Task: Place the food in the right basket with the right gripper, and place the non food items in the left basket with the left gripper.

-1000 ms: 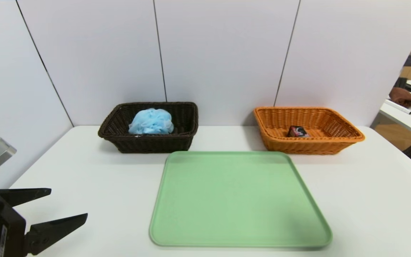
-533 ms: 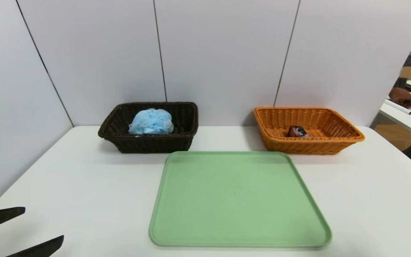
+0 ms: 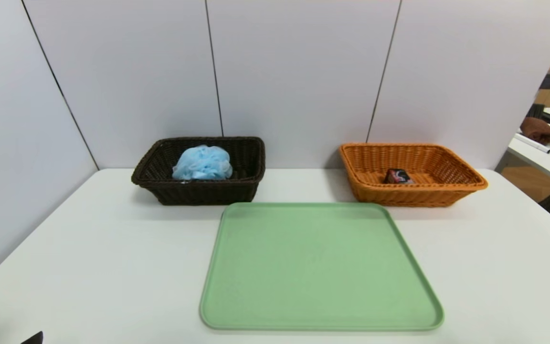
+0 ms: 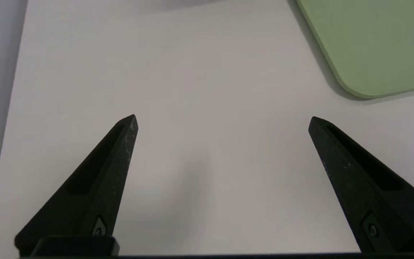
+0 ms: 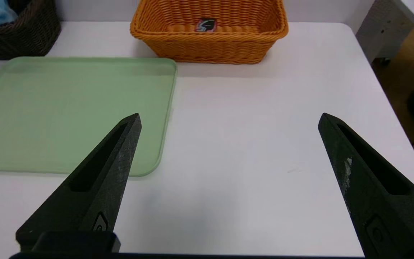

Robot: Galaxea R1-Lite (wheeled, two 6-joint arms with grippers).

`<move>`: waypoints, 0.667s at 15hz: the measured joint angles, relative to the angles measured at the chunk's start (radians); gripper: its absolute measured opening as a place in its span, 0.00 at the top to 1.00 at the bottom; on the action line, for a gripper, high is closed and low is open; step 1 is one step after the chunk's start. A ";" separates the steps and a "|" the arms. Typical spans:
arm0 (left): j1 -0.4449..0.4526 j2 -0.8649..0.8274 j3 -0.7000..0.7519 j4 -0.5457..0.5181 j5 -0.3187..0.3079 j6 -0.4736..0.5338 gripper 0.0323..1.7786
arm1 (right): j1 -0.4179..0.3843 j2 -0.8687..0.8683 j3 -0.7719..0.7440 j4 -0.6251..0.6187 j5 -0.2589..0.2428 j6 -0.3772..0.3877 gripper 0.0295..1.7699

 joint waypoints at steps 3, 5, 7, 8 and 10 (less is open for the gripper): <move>0.023 -0.065 0.044 -0.022 -0.002 0.001 0.05 | -0.055 -0.050 0.023 0.000 0.001 0.000 0.04; 0.025 -0.113 0.071 -0.023 -0.020 -0.001 0.05 | -0.067 -0.079 0.041 0.001 0.001 0.000 0.04; 0.025 -0.154 0.087 -0.020 -0.061 -0.004 0.05 | -0.079 -0.107 0.058 0.000 0.007 0.000 0.04; 0.025 -0.173 0.096 -0.022 -0.071 -0.004 0.05 | -0.082 -0.121 0.067 0.001 0.010 0.000 0.04; 0.025 -0.212 0.118 -0.023 -0.074 -0.003 0.05 | -0.086 -0.158 0.090 0.000 0.013 0.000 0.04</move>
